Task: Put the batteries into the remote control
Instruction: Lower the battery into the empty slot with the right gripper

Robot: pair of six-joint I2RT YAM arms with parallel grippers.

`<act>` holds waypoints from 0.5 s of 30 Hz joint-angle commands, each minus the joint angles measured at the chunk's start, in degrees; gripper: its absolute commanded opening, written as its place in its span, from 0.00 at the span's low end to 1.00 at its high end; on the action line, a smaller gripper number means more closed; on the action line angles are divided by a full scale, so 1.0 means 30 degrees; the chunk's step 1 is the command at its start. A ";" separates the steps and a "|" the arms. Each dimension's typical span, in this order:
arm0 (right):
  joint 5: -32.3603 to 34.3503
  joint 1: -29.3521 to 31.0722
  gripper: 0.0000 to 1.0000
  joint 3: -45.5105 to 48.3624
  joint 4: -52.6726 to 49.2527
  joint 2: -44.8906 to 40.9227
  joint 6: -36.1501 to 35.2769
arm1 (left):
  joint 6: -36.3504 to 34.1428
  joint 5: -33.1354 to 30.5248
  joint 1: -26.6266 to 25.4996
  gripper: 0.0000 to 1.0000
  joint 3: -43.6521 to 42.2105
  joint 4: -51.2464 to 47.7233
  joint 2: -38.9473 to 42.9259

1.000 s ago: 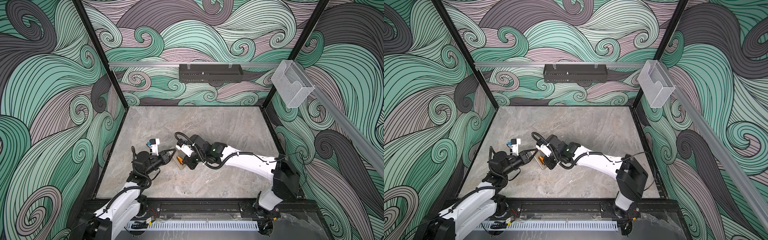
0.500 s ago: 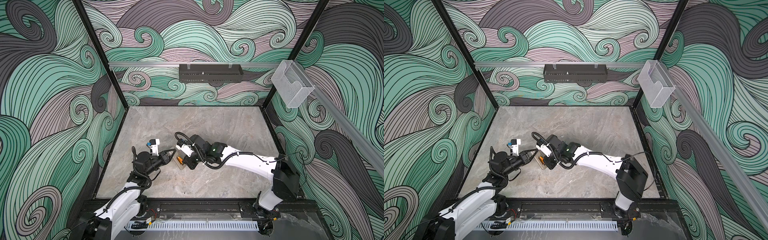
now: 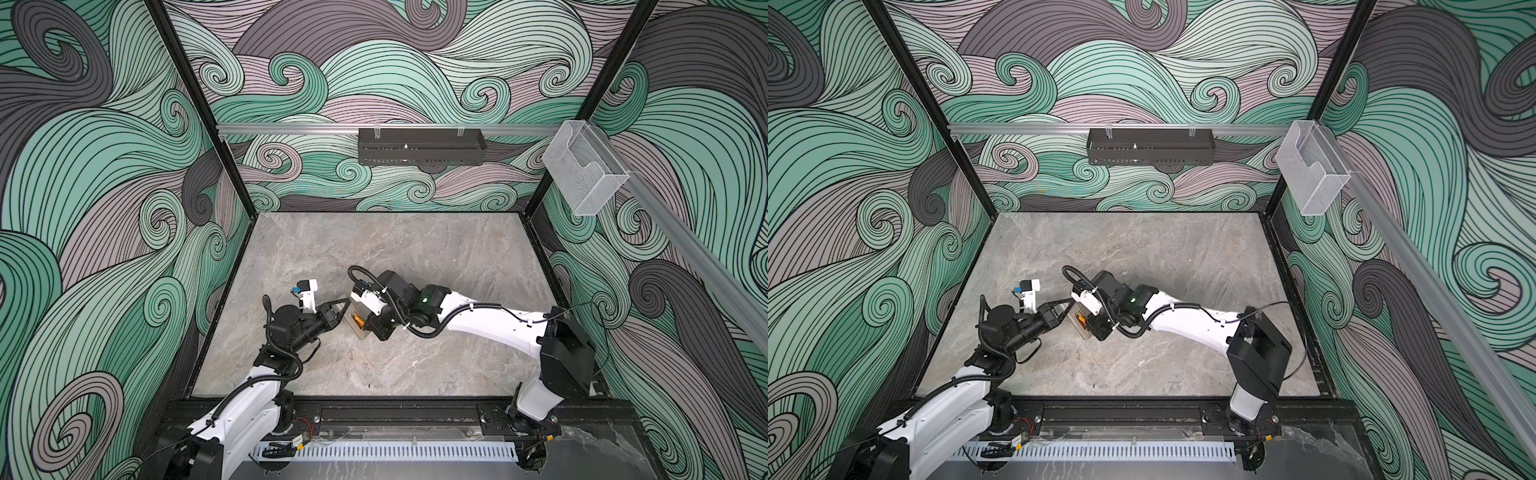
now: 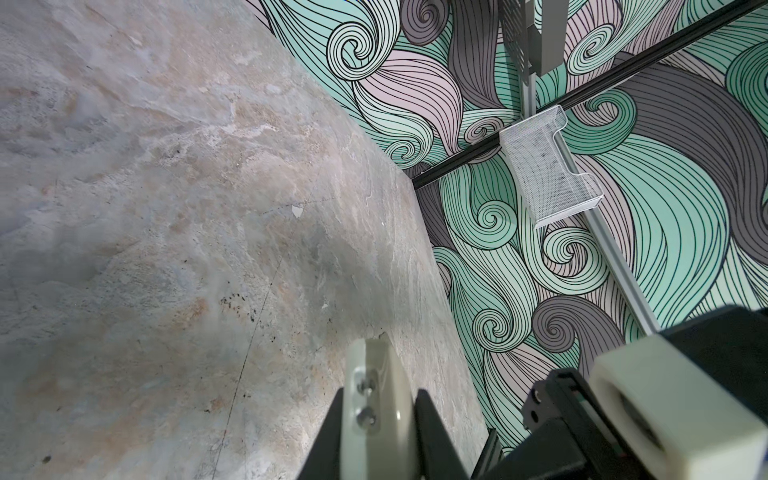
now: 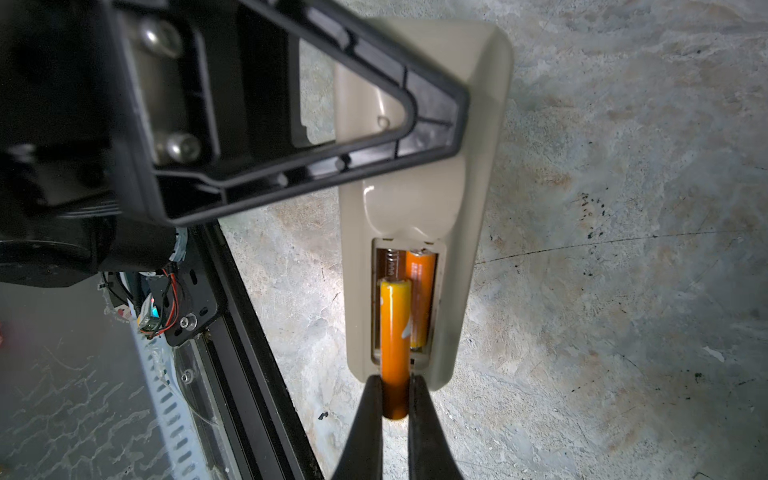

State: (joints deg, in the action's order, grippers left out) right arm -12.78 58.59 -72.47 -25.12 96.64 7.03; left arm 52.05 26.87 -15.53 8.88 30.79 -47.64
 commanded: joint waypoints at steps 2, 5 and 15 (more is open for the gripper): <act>-0.0291 -0.0002 0.00 -0.0013 -0.0122 0.0021 0.0250 | 0.0167 -0.0234 -0.0126 0.00 0.0144 0.0545 0.0287; -0.0295 0.0003 0.00 -0.0014 -0.0109 0.0145 0.0258 | 0.0213 -0.0198 -0.0128 0.00 0.0144 0.0690 0.0242; -0.0352 -0.0011 0.00 -0.0161 -0.0004 0.0628 0.0411 | 0.0315 -0.0064 -0.0160 0.00 0.0115 0.0849 0.0201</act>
State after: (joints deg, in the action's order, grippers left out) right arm -13.56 58.63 -72.47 -25.06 97.56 7.57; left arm 52.34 26.55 -15.53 8.88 30.89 -47.64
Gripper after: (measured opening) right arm 0.101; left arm 0.215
